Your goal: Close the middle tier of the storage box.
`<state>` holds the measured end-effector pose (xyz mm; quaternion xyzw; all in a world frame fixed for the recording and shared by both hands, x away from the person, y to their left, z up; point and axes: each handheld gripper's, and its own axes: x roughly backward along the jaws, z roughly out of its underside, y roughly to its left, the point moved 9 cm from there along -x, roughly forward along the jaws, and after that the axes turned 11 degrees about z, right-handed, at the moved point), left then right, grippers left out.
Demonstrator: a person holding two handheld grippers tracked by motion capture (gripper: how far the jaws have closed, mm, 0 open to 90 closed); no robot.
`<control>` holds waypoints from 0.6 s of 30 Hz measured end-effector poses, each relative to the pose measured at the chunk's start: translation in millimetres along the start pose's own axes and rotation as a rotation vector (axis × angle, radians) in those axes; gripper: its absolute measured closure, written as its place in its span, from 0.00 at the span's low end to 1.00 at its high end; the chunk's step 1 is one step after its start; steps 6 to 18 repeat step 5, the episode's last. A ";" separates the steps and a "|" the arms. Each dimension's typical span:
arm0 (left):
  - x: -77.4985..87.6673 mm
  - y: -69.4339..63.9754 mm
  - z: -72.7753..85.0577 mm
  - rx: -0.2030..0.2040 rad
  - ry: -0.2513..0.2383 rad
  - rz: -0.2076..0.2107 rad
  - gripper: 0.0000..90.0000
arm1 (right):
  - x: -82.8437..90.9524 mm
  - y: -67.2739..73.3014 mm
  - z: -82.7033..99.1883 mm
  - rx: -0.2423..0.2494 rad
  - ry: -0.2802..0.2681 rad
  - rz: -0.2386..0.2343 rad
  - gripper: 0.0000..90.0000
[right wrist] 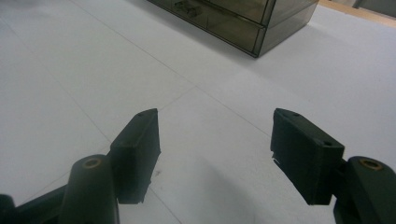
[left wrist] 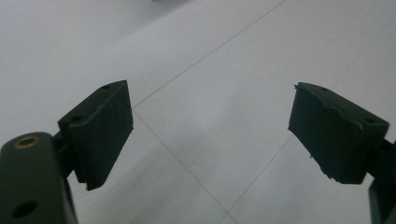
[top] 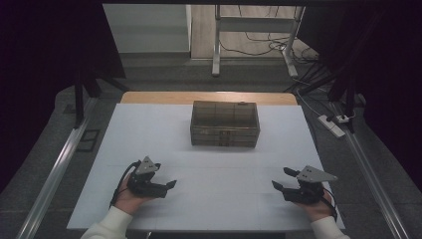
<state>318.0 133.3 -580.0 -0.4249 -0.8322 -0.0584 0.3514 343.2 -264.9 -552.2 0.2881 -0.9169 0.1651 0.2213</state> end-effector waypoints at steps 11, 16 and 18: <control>-0.7 0.6 0.1 0.006 0.004 0.000 0.15 | 0.1 0.1 -0.5 0.001 -0.003 -0.001 0.36; -0.7 0.6 0.1 0.006 0.004 0.000 0.15 | 0.1 0.1 -0.5 0.001 -0.003 -0.001 0.36; -0.7 0.6 0.1 0.006 0.004 0.000 0.15 | 0.1 0.1 -0.5 0.001 -0.003 -0.001 0.36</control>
